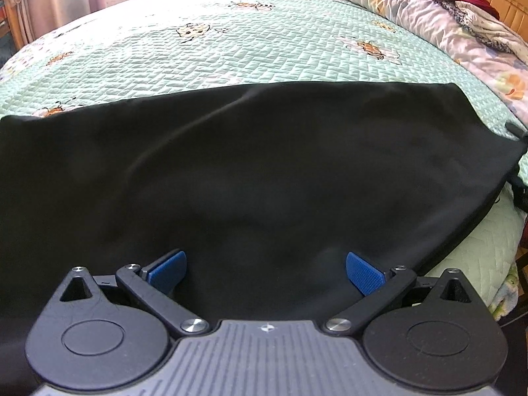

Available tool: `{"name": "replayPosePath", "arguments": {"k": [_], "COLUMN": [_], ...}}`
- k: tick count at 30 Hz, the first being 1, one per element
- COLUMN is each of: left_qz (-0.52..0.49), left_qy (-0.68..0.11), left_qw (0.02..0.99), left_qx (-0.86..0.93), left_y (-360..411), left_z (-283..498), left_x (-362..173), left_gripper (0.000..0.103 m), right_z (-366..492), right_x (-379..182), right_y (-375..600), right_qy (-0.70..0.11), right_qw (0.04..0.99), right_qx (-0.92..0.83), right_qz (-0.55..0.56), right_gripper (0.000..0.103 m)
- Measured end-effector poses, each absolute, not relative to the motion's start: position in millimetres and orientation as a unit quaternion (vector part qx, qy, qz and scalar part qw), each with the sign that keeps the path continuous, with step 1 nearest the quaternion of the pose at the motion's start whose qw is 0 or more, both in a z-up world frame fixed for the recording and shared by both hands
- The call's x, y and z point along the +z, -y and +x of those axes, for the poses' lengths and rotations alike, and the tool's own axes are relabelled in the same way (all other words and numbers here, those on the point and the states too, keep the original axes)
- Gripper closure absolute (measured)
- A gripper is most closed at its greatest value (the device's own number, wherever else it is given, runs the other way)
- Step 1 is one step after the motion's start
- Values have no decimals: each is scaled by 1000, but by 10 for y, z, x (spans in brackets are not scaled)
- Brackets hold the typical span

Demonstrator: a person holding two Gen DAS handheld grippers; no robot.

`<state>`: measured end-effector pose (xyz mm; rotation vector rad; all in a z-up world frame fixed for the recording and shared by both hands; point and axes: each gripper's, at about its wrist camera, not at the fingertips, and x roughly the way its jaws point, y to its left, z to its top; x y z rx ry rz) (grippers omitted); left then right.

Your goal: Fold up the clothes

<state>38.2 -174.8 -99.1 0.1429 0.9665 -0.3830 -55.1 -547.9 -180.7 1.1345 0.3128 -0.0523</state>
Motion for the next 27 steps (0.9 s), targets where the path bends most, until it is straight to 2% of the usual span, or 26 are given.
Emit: {"name": "replayPosePath", "arguments": {"k": [4,8,11,12,13,14,15,16,20,25,27], "left_qz": [67,73,72,71,71,71,71,70,52,-18,-39], "left_qy": [-462,-461,-460,-459,-459,-458,-458,-459,-462,-461,-456], "left_qw": [864,865,866,866,866,866,865,865,863,864,867], "left_qx": [-186,-184,-185,-187,-188,-189,-190,-191,-198,-202,-195], "left_y": [1730,1746,1739,1730,1727,1723,1719,1713,1659,1448,1321], "left_z": [375,370,365,365,363,362,362,364,374,372,355], "left_x": [-985,-996,-995,-996,-996,-996,-995,-994,-961,-880,-833], "left_gripper": [1,0,0,1,1,1,1,1,1,1,1], "right_z": [-538,-532,-540,-545,-549,-552,-553,-554,-594,-588,-598], "right_x": [-1815,-1777,-1765,-1764,-1763,-1763,-1781,-1799,-1782,-1482,-1526], "right_y": [5461,5376,5347,5343,5342,5341,5352,5363,5346,5187,5231], "right_qy": [-145,-162,-166,-166,-168,-169,-171,-172,-177,-178,-176], "right_qw": [837,849,853,854,855,855,852,849,852,891,880], "right_qx": [-17,-17,-19,-21,-24,-28,-31,-34,-44,-50,-48], "right_qz": [527,502,494,492,491,490,495,499,490,414,439], "right_gripper": [39,29,30,33,41,54,62,80,83,84,84]}}
